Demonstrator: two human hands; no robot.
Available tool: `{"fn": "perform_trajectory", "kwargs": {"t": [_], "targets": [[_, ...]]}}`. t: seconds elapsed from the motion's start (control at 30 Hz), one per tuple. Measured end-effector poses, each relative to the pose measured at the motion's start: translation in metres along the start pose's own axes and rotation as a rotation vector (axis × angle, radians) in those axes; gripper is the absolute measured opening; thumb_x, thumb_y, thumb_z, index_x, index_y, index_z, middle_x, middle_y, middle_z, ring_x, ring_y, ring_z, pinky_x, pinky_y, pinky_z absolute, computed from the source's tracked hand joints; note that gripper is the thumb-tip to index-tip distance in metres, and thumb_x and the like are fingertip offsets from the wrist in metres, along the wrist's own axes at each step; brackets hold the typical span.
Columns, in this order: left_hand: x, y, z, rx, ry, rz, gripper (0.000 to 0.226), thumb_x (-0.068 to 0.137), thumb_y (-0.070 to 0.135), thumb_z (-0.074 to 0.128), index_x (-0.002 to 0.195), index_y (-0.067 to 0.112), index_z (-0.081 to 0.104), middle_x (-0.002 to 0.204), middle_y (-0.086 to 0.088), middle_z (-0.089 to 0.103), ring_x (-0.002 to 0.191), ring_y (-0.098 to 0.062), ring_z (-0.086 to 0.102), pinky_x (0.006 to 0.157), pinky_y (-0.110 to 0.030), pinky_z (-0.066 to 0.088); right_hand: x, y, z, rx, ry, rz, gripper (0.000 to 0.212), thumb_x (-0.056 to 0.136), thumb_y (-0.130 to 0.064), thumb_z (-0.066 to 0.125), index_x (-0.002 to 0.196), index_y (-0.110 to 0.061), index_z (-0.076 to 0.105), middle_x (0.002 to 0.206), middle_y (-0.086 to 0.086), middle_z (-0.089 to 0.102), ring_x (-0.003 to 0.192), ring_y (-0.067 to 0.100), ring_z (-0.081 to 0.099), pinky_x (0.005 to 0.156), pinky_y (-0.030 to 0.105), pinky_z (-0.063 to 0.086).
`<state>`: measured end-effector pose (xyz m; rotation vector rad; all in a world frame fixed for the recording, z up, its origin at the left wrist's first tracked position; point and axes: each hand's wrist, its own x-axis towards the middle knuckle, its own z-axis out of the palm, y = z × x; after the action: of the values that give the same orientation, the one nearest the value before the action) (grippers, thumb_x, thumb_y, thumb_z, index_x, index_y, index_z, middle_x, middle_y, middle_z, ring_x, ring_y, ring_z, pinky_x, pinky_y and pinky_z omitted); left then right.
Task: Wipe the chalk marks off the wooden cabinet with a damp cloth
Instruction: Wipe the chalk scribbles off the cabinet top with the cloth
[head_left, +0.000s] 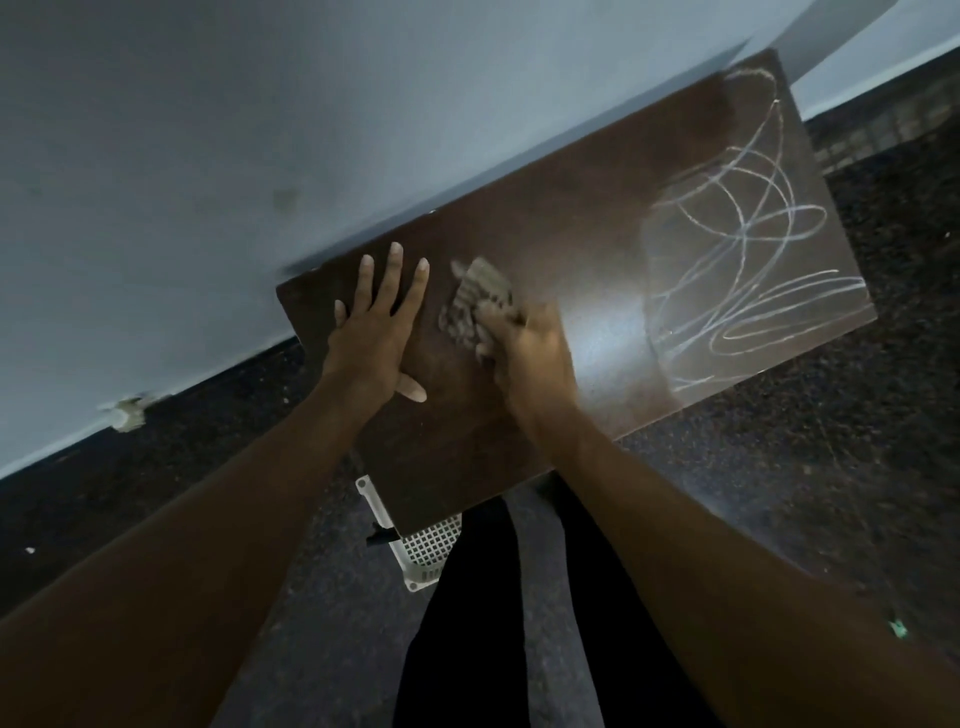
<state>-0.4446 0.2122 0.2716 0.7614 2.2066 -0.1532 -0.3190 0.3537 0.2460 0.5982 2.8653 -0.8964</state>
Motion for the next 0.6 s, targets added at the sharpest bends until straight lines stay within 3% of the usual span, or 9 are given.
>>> {"fn": "perform_trajectory", "kwargs": {"t": [0.1, 0.27, 0.33, 0.4, 0.47, 0.53, 0.6], "targets": [[0.0, -0.002, 0.0, -0.019, 0.015, 0.008, 0.157, 0.054, 0.041, 0.096, 0.158, 0.031, -0.021, 0.162, 0.003, -0.038, 0.152, -0.03, -0.027, 0.117, -0.068, 0.015, -0.063, -0.001, 0.009, 0.003, -0.075, 0.025, 0.041, 0.078, 0.002, 0.067, 0.116, -0.013, 0.069, 0.108, 0.017, 0.056, 0.098, 0.033, 0.05, 0.078, 0.044, 0.05], [0.0, -0.009, 0.001, -0.019, 0.032, 0.037, 0.157, 0.052, 0.048, 0.096, 0.159, 0.033, -0.018, 0.164, 0.004, -0.034, 0.153, -0.03, -0.024, 0.116, -0.07, 0.018, -0.133, 0.008, 0.022, -0.035, -0.148, -0.085, 0.061, 0.06, -0.009, 0.087, 0.114, -0.022, 0.063, 0.1, 0.004, 0.045, 0.089, 0.028, 0.049, 0.055, 0.033, 0.05], [-0.001, -0.009, 0.0, -0.011, 0.031, 0.045, 0.156, 0.053, 0.049, 0.096, 0.159, 0.033, -0.017, 0.164, 0.003, -0.034, 0.153, -0.03, -0.023, 0.116, -0.069, 0.017, -0.124, 0.014, 0.014, -0.036, -0.195, -0.173, 0.054, 0.063, -0.011, 0.086, 0.112, -0.023, 0.065, 0.101, 0.006, 0.049, 0.089, 0.03, 0.052, 0.055, 0.035, 0.053], [-0.001, -0.01, 0.0, -0.001, 0.026, 0.063, 0.153, 0.055, 0.05, 0.095, 0.16, 0.033, -0.016, 0.164, 0.003, -0.033, 0.154, -0.03, -0.022, 0.116, -0.069, 0.018, -0.103, 0.015, 0.007, -0.079, -0.206, -0.216, 0.031, 0.075, -0.016, 0.077, 0.103, -0.026, 0.069, 0.102, 0.009, 0.057, 0.088, 0.031, 0.057, 0.059, 0.036, 0.053], [0.001, -0.014, -0.001, 0.005, 0.043, 0.067, 0.145, 0.062, 0.05, 0.092, 0.161, 0.034, -0.012, 0.165, 0.004, -0.031, 0.155, -0.03, -0.018, 0.115, -0.067, 0.024, -0.067, 0.018, 0.002, -0.085, -0.152, -0.085, 0.01, 0.083, -0.037, 0.069, 0.091, -0.03, 0.068, 0.099, 0.012, 0.063, 0.077, 0.029, 0.063, 0.056, 0.037, 0.052], [0.003, -0.025, -0.002, 0.03, 0.065, 0.093, 0.129, 0.073, 0.047, 0.087, 0.162, 0.036, -0.006, 0.168, 0.005, -0.023, 0.156, -0.031, -0.009, 0.113, -0.066, 0.033, -0.035, 0.022, 0.009, -0.007, -0.109, 0.082, 0.033, 0.076, -0.05, 0.071, 0.092, -0.022, 0.065, 0.092, 0.014, 0.069, 0.07, 0.029, 0.067, 0.055, 0.043, 0.055], [0.01, -0.031, -0.005, 0.042, 0.111, 0.162, 0.109, 0.086, 0.039, 0.079, 0.162, 0.036, 0.001, 0.17, 0.003, -0.015, 0.156, -0.034, 0.0, 0.114, -0.063, 0.036, -0.003, 0.014, 0.005, -0.014, -0.011, 0.145, 0.025, 0.075, -0.031, 0.074, 0.095, -0.016, 0.07, 0.095, 0.018, 0.068, 0.08, 0.028, 0.066, 0.068, 0.05, 0.058]]}}
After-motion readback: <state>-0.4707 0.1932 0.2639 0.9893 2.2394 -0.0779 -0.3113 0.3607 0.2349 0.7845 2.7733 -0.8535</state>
